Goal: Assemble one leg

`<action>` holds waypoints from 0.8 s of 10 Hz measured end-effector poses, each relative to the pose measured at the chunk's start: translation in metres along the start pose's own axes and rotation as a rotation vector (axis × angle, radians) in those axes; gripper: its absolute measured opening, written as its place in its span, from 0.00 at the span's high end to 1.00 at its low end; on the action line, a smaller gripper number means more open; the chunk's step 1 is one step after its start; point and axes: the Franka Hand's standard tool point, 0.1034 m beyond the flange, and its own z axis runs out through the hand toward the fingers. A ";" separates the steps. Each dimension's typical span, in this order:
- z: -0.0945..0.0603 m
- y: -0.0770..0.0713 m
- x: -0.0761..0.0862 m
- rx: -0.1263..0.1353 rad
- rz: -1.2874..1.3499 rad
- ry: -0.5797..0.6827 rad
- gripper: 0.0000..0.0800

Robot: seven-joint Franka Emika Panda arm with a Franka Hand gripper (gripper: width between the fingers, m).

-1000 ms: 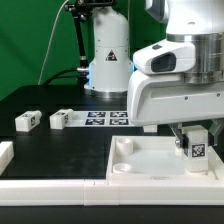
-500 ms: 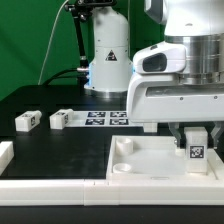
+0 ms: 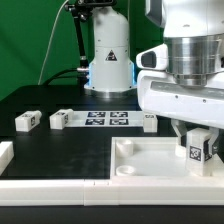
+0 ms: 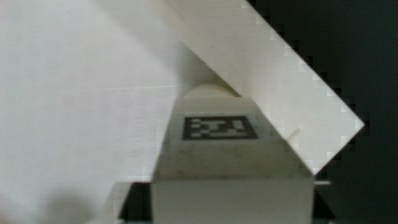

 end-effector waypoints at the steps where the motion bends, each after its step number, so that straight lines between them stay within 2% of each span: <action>1: 0.000 0.000 0.000 -0.002 0.117 0.001 0.64; 5: 0.000 0.001 0.000 -0.001 0.383 -0.007 0.64; 8: 0.000 0.001 0.000 -0.001 0.405 -0.007 0.64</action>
Offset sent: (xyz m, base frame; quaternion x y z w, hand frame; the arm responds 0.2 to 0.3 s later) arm 0.0029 -0.0039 -0.0004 -0.0251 0.0008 0.1300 0.9912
